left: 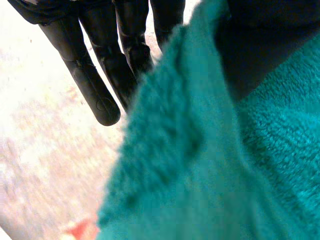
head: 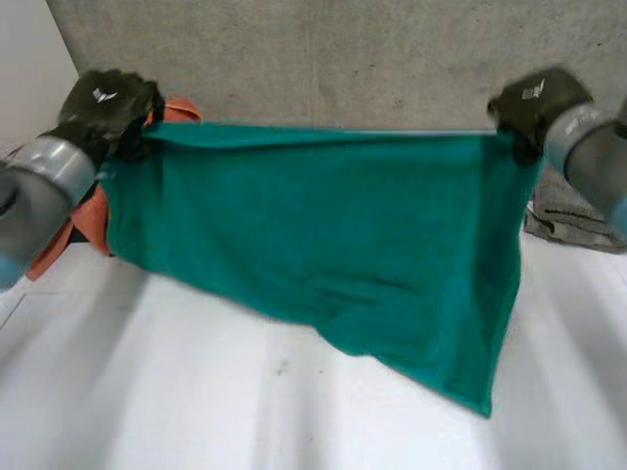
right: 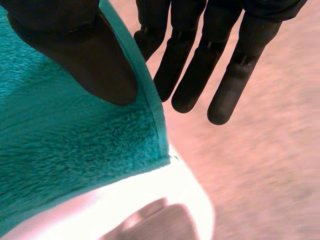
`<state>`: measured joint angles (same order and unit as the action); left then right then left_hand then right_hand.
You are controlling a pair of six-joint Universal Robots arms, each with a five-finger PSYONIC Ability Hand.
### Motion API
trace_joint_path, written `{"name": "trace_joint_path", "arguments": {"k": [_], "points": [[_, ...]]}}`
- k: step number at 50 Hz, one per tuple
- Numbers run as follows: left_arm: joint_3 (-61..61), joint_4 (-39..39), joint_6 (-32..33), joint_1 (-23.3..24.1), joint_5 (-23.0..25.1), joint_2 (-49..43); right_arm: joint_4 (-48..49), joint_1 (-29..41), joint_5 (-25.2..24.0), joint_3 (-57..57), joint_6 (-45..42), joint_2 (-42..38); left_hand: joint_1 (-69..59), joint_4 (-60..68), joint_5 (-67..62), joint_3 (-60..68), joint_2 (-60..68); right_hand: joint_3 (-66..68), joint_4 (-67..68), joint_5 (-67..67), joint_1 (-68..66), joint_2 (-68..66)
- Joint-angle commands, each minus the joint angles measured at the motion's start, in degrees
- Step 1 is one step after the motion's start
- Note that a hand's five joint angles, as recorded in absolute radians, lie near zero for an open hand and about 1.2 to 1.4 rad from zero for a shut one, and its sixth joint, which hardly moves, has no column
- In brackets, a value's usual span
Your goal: Fold the laundry.
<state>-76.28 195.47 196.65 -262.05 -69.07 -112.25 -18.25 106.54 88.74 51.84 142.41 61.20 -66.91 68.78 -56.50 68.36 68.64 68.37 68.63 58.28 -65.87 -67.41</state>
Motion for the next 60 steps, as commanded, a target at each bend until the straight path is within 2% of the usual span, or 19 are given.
{"name": "trace_joint_path", "arguments": {"k": [1, 4, 6, 9, 12, 22, 30, 33, 39, 40, 43, 44, 47, 49, 53, 57, 59, 60], "points": [[29.3, 2.7, 0.5, 4.5, -6.5, -10.4, 21.4, 0.3, 5.2, -16.9, 2.2, -4.9, -13.1, 11.2, -13.5, 11.6, 11.4, 11.6, 11.4, 11.7, -14.1, -12.6], [33.2, 8.2, -3.5, 4.7, -6.9, -10.5, 29.3, 0.3, 5.5, -17.9, 2.6, -3.5, -13.1, 11.2, -13.5, 11.6, 11.4, 11.6, 11.4, 11.7, -14.1, -12.6], [33.1, 12.7, -6.0, 4.5, -8.0, -10.5, 31.1, 0.4, 5.3, -17.6, 2.5, -2.5, -13.1, 11.2, -13.5, 11.6, 11.4, 11.6, 11.4, 11.7, -14.1, -12.6], [32.5, 15.5, -7.2, 4.4, -10.4, -10.4, 30.9, 0.3, 5.3, -17.3, 2.5, -1.3, -13.1, 11.2, -13.5, 11.6, 11.4, 11.6, 11.4, 11.7, -14.1, -12.6], [30.0, 15.2, -7.2, 5.0, -11.1, -10.4, 29.2, -0.3, 5.3, -15.4, 2.6, -0.9, -13.1, 11.2, -13.5, 11.6, 11.4, 11.6, 11.4, 11.7, -14.1, -12.6], [6.7, 13.4, -7.0, 5.1, -8.8, -5.4, 23.7, -0.5, 4.1, 0.7, 2.5, -0.7, -13.1, 11.2, -13.5, 11.6, 11.4, 11.6, 11.4, 11.7, -14.1, -12.6], [-14.2, 11.3, -5.2, 5.0, -6.2, -0.9, 21.2, -0.9, 0.2, 19.9, 1.0, -0.6, -13.1, 11.2, -13.5, 11.6, 11.4, 11.6, 11.4, 11.7, -14.1, -12.6], [-22.8, 8.6, -1.5, 4.8, -6.2, 2.4, 19.0, -2.7, -0.6, 27.0, -0.7, 0.2, -13.1, 11.2, -13.5, 11.6, 11.4, 11.6, 11.4, 11.7, -14.1, -12.6], [-36.6, -0.6, 9.8, 4.4, -6.1, 11.3, 5.0, -5.5, 0.0, 39.9, -10.6, 11.4, -13.1, 11.2, -13.5, 11.6, 11.4, 11.6, 11.4, 11.7, -14.1, -12.6], [-40.0, -5.0, 13.7, 4.4, -6.1, 14.1, 2.9, -5.7, 0.1, 41.6, -12.2, 13.2, -13.1, 11.2, -13.5, 11.6, 11.4, 11.6, 11.4, 11.7, -14.1, -12.6], [-44.0, -12.7, 20.2, 4.2, -6.2, 17.8, -4.0, -7.5, 0.2, 48.6, -19.6, 20.5, -13.1, 11.2, -13.5, 11.6, 11.4, 11.6, 11.4, 11.7, -14.1, -12.6], [-45.4, -17.6, 24.3, 3.7, -6.1, 19.5, -5.2, -8.3, 0.1, 50.2, -21.5, 22.2, -13.1, 11.2, -13.5, 11.6, 11.4, 11.6, 11.4, 11.7, -14.1, -12.6], [-45.6, -24.9, 31.0, 0.8, -6.0, 21.0, -6.9, -12.0, -0.6, 54.1, -28.1, 26.6, -13.1, 11.2, -13.5, 11.6, 11.4, 11.6, 11.4, 11.7, -14.1, -12.6], [-45.1, -25.5, 32.7, -0.7, -5.9, 21.0, -5.6, -13.0, -0.5, 55.2, -29.7, 27.3, -13.1, 11.2, -13.5, 11.6, 11.4, 11.6, 11.4, 11.7, -14.1, -12.6], [-40.2, -22.9, 34.1, -2.8, -4.1, 20.0, -1.8, -12.1, -0.5, 54.1, -27.1, 25.5, -13.1, 11.2, -13.5, 11.6, 11.4, 11.6, 11.4, 11.7, -14.1, -12.6], [-35.4, -16.8, 32.1, -2.7, -1.9, 14.0, 2.9, -9.5, 0.3, 49.5, -23.4, 18.1, -13.1, 11.2, -13.5, 11.6, 11.4, 11.6, 11.4, 11.7, -14.1, -12.6], [-33.8, -13.8, 30.8, -2.2, -1.9, 11.0, 4.4, -8.0, 0.7, 47.2, -21.4, 14.5, -8.1, 6.2, -8.5, 6.7, 6.4, 11.6, 11.4, 11.7, -14.1, -12.6], [-32.8, -12.8, 30.4, -1.7, -2.0, 9.3, 4.8, -7.1, 1.3, 46.0, -20.3, 12.4, 0.1, -2.0, -0.3, -1.5, -1.8, 11.6, 11.4, 11.7, -14.1, -12.6]]}}
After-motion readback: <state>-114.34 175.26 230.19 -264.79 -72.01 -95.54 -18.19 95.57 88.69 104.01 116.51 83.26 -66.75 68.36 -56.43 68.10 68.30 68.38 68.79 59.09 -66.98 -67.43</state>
